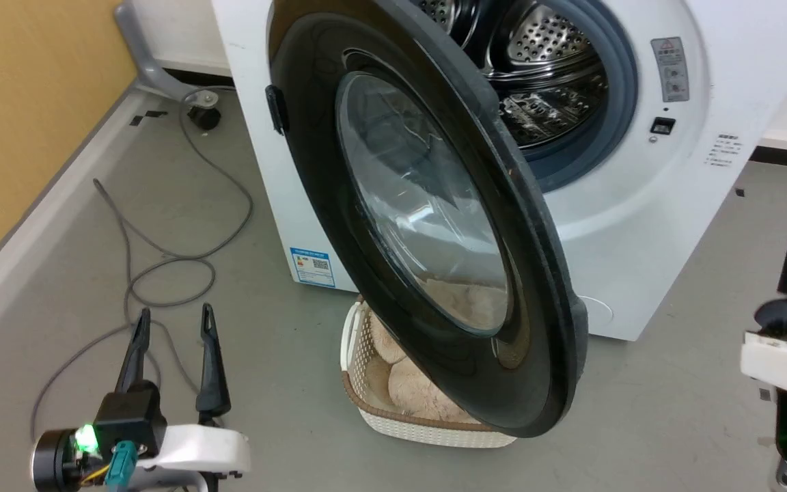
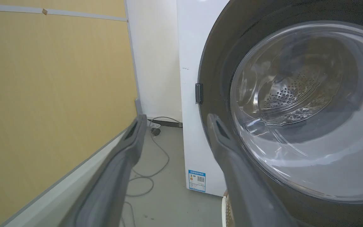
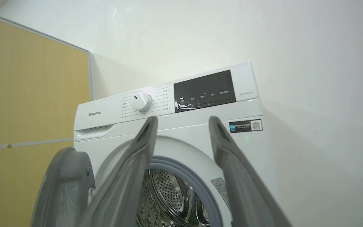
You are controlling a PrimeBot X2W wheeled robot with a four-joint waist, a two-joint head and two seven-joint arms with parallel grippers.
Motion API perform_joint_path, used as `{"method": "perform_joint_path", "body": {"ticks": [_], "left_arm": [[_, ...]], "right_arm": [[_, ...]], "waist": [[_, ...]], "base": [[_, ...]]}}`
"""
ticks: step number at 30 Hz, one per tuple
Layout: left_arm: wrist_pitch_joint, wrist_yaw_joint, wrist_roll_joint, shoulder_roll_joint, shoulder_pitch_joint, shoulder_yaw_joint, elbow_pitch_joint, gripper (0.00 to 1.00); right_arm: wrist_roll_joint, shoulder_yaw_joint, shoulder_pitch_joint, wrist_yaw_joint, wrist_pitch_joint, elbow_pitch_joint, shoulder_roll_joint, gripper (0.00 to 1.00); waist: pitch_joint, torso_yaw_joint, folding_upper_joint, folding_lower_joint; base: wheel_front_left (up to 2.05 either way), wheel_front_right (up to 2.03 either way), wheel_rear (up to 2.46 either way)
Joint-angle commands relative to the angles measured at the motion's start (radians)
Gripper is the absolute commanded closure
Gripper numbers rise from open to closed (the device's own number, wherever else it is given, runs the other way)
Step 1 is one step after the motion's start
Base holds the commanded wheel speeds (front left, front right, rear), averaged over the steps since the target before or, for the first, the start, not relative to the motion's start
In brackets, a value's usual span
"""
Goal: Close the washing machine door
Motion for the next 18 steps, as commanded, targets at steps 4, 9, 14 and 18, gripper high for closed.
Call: {"method": "perform_joint_path", "body": {"ticks": [4, 9, 14, 18], "left_arm": [[-0.004, -0.017, 0.023, -0.025, 0.031, 0.025, 0.003, 0.00], [-0.004, -0.032, 0.050, -0.049, 0.045, 0.050, 0.010, 0.00], [-0.004, -0.041, 0.075, -0.067, 0.050, 0.071, 0.014, 0.00], [-0.004, -0.043, 0.094, -0.076, 0.051, 0.086, 0.010, 0.00]], "right_arm": [[0.041, 0.068, -0.039, 0.001, -0.004, -0.073, 0.002, 1.00], [0.115, 0.248, -0.062, 0.001, -0.004, -0.142, -0.016, 1.00], [0.183, 0.439, -0.073, 0.001, -0.004, -0.177, -0.103, 1.00], [0.204, 0.583, -0.076, 0.001, -0.004, -0.154, -0.188, 1.00]], "waist": [[0.004, 0.008, 0.0000, 0.0000], [0.005, 0.013, 0.0000, 0.0000], [0.003, 0.012, 0.0000, 0.0000], [0.001, 0.009, 0.0000, 0.0000]], "base": [[0.00, 0.00, 0.00], [0.00, 0.00, 0.00], [0.00, 0.00, 0.00], [0.00, 0.00, 0.00]]}}
